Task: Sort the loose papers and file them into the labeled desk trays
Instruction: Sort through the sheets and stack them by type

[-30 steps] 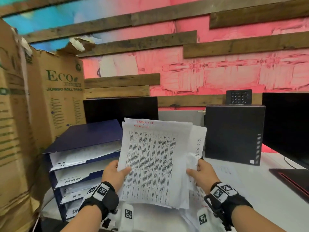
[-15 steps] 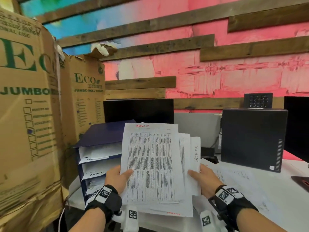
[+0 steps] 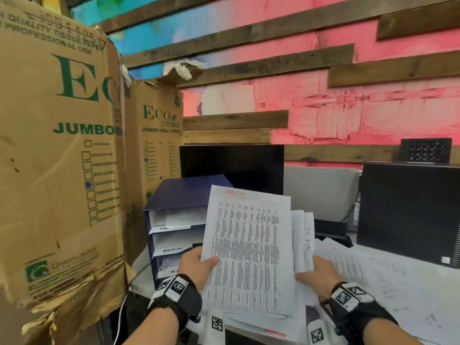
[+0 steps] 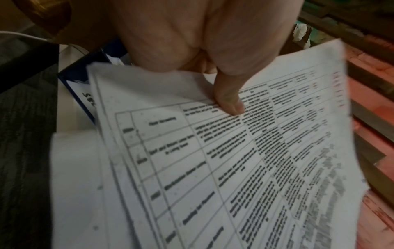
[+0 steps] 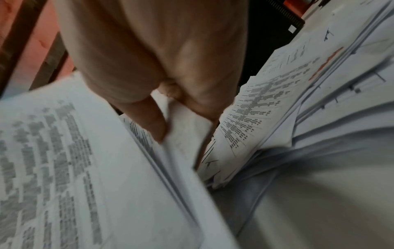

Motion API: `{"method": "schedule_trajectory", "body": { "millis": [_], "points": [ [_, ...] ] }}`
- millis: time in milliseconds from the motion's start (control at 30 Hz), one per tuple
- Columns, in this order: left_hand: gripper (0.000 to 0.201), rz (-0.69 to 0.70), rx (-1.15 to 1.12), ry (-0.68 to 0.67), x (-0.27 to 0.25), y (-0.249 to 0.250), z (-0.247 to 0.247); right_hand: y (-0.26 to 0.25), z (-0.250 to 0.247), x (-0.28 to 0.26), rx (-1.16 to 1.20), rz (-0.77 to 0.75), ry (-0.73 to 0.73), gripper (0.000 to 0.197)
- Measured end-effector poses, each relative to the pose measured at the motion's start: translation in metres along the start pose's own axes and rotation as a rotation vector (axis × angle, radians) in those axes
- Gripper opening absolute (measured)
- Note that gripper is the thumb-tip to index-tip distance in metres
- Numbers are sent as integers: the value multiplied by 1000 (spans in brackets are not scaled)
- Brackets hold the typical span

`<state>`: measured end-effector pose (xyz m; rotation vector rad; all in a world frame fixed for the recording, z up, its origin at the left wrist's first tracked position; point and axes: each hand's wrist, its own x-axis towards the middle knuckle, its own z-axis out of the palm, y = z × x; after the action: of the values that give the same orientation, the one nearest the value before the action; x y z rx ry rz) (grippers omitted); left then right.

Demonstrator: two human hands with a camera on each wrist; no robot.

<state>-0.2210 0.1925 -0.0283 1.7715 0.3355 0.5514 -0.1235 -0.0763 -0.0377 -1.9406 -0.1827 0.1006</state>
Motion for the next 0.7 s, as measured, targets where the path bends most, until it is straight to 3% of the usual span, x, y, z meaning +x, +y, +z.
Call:
{"method": "schedule_trajectory", "body": {
  "millis": [67, 167, 267, 367, 533, 700],
  "points": [
    [21, 3, -10, 7, 0, 3, -3, -2, 7, 0, 108, 27, -38, 19],
    [18, -23, -29, 23, 2, 3, -10, -4, 17, 1, 361, 56, -82, 36],
    [17, -40, -27, 22, 5, 1, -16, -14, 21, -8, 455, 25, -101, 27],
    [18, -23, -21, 16, 6, 0, -19, -16, 25, -6, 440, 30, -104, 33],
    [18, -43, 10, -26, 7, -9, -19, -10, 27, -2, 116, -4, -13, 30],
    [12, -88, 24, 48, 9, -15, -16, -7, 19, -4, 132, -37, 38, 25]
  ]
}}
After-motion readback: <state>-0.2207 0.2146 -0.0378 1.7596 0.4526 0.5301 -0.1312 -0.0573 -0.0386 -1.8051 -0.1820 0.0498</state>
